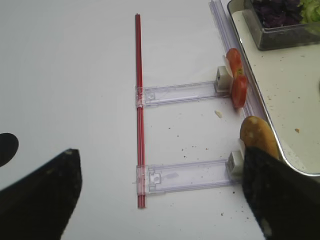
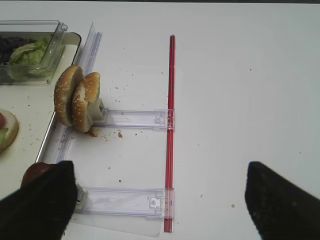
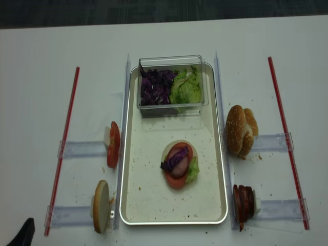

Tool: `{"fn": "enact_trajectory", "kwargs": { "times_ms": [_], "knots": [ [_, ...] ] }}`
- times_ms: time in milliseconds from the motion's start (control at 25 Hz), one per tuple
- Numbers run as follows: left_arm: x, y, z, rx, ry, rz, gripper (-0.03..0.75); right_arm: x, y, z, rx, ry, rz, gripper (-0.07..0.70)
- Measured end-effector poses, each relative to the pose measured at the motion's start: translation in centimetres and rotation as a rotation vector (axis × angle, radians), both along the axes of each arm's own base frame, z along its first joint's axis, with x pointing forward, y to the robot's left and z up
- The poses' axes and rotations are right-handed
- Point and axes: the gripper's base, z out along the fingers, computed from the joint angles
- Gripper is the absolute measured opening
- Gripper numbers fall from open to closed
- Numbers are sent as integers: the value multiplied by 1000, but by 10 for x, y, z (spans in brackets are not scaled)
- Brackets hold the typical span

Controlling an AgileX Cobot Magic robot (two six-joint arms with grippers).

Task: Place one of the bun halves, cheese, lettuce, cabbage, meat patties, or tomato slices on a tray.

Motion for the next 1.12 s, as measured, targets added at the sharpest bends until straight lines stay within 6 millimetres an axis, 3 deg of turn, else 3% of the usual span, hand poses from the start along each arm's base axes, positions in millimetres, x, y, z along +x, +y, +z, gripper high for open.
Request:
{"fn": "enact_trajectory", "kwargs": {
  "times_ms": [1120],
  "knots": [
    [0,0,0,0,0,0,582,0,0,0,0,0,0,692]
  ]
}}
